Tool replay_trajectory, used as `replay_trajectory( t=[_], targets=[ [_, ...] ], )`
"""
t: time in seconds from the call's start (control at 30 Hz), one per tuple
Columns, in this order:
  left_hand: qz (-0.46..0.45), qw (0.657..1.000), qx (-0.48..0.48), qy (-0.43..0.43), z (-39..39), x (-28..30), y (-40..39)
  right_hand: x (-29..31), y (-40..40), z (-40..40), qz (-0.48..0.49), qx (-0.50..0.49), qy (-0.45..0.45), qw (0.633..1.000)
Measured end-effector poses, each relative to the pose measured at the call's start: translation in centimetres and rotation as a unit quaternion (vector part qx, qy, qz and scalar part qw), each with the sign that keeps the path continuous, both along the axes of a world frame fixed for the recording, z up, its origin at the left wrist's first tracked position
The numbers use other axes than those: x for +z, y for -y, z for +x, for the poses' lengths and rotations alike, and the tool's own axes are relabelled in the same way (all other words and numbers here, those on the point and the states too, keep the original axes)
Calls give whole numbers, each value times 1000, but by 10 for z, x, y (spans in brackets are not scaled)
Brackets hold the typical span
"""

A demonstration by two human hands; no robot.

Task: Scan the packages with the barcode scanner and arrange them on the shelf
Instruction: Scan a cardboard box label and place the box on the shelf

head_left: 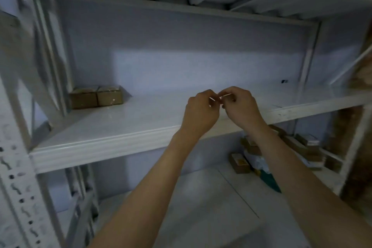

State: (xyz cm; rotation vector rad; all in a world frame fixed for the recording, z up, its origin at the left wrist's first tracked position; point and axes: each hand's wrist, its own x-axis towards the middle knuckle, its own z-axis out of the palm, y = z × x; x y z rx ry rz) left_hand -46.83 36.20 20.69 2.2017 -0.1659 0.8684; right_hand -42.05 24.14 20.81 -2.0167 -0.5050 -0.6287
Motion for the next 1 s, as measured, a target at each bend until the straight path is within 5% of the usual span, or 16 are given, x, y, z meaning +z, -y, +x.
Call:
replay_trajectory(
  t=[0.17,0.57,1.0],
  targets=[
    [36,992,-111,-41,2,-37,103,-50,111,-15,12,-93,-51,994],
    [16,973,-89,-213,115,-142,249,-157,332,69,77,-148,-251,953],
    [-138,923,10,-358,216,-221,282,-204,348,175,145,-73,-372,914]
  ],
)
